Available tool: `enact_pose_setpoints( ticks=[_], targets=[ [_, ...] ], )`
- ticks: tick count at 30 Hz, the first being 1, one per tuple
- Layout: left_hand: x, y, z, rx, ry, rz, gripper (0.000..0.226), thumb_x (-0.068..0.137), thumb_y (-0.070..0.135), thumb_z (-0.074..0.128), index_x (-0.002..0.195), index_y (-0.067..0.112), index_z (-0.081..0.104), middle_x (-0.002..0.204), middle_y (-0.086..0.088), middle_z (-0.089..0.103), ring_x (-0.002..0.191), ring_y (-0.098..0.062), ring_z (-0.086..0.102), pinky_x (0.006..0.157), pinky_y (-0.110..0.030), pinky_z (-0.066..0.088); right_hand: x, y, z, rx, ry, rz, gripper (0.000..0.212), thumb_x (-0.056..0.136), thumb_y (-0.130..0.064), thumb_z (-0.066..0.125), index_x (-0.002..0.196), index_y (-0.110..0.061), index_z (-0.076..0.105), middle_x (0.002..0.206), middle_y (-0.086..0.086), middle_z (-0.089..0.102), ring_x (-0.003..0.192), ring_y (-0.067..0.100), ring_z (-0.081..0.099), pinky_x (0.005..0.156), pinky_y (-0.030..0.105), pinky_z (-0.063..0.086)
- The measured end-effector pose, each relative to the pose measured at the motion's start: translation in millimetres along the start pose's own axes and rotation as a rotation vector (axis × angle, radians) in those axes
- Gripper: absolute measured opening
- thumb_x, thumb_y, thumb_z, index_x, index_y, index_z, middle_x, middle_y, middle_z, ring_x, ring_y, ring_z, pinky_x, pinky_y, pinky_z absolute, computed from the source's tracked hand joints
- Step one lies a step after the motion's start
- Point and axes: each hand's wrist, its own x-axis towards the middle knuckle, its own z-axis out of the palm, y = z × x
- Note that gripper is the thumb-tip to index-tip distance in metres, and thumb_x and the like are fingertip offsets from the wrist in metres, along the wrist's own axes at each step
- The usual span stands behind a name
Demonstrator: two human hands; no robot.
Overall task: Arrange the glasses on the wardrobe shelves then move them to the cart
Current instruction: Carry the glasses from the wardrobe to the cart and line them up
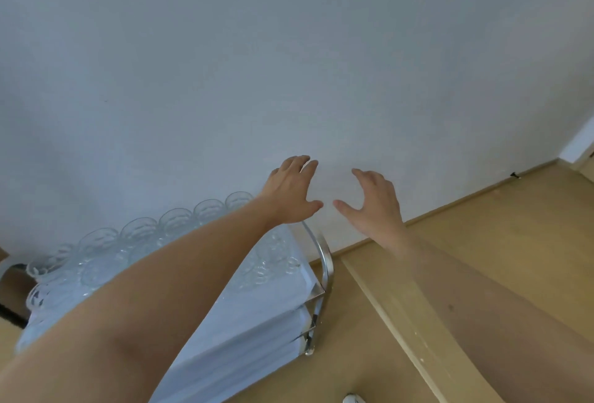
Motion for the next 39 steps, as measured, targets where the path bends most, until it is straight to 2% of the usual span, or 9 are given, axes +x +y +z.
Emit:
enact_pose_setpoints(
  ticks=[8,14,20,23,30,39],
  targets=[
    [58,96,-7,0.032,0.000,0.190,0.090,0.088,0.050,0.066,0.160,0.015,0.023,0.166,-0.011,0.020,0.153,-0.029,0.015,0.119,-0.049,0.028,-18,67,-81,-0.048,0.147,0.095,0.080,0.090,-0.056,0.065,0.156,-0.025,0.032,0.156,0.003,0.035,0.144,0.028,0.027,0.116,0.044,0.032],
    [111,207,13,0.001,-0.005,0.329,0.090,0.089,0.050,0.066,0.160,0.016,0.023,0.166,-0.009,0.021,0.153,-0.029,0.015,0.120,-0.049,0.028,-40,151,-151,-0.051,0.239,0.251,0.082,0.089,-0.055,0.065,0.157,-0.023,0.032,0.156,0.005,0.034,0.144,0.028,0.030,0.117,0.044,0.032],
    [157,322,52,-0.043,-0.039,0.454,0.089,0.089,0.049,0.066,0.160,0.019,0.023,0.166,-0.007,0.020,0.153,-0.026,0.014,0.119,-0.046,0.026,-71,249,-223,-0.157,0.312,0.362,0.080,0.088,-0.055,0.066,0.155,-0.024,0.035,0.153,0.006,0.037,0.138,0.028,0.036,0.112,0.041,0.035],
    [177,379,76,-0.080,-0.068,0.511,0.087,0.089,0.050,0.066,0.160,0.020,0.024,0.166,-0.006,0.020,0.153,-0.025,0.014,0.119,-0.046,0.025,-88,300,-253,-0.229,0.315,0.424,0.079,0.088,-0.054,0.065,0.154,-0.022,0.036,0.148,0.007,0.041,0.133,0.030,0.038,0.110,0.040,0.035],
    [212,492,130,-0.143,-0.136,0.585,0.088,0.088,0.053,0.066,0.159,0.023,0.024,0.166,-0.006,0.020,0.152,-0.025,0.017,0.119,-0.048,0.028,-117,397,-305,-0.321,0.253,0.587,0.079,0.089,-0.055,0.063,0.155,-0.025,0.032,0.158,0.011,0.030,0.140,0.034,0.033,0.114,0.041,0.031],
    [261,578,181,-0.172,-0.239,0.692,0.086,0.088,0.055,0.067,0.158,0.024,0.028,0.166,-0.008,0.020,0.152,-0.029,0.017,0.120,-0.046,0.029,-120,474,-334,-0.335,0.249,0.748,0.078,0.090,-0.057,0.062,0.155,-0.027,0.031,0.159,0.011,0.027,0.143,0.033,0.030,0.115,0.045,0.032]
  ],
)
